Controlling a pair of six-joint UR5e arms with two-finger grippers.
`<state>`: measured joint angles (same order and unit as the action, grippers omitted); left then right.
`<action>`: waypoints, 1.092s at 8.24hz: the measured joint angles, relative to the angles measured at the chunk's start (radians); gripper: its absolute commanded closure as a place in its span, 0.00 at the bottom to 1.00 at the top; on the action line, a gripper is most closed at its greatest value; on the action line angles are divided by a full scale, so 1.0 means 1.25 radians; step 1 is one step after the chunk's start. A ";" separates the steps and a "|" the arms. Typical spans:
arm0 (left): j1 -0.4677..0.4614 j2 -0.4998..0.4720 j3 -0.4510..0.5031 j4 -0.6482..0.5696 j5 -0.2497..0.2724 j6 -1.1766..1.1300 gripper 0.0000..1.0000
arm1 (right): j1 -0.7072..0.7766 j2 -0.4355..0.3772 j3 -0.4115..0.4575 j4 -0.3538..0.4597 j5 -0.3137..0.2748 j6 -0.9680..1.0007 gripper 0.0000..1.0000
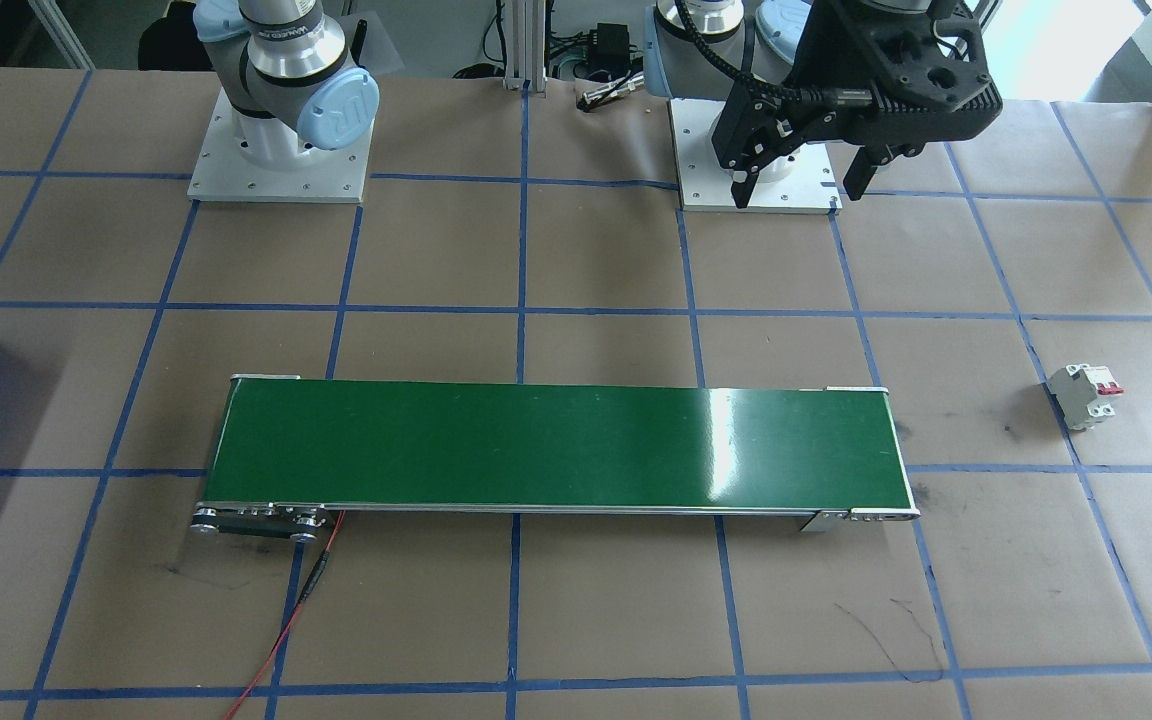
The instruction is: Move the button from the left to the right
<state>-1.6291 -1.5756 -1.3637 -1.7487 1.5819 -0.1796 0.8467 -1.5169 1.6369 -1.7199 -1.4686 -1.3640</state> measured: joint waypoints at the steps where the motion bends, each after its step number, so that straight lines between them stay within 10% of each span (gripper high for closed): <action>1: 0.000 0.000 0.000 0.000 0.000 -0.001 0.00 | 0.060 -0.027 0.000 0.028 -0.001 0.129 0.00; 9: 0.000 0.000 -0.002 -0.001 0.000 -0.004 0.00 | 0.636 -0.040 -0.038 0.012 -0.109 1.021 0.00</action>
<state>-1.6291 -1.5754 -1.3663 -1.7503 1.5815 -0.1840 1.6421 -1.5665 1.5894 -1.7047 -1.6052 -0.0882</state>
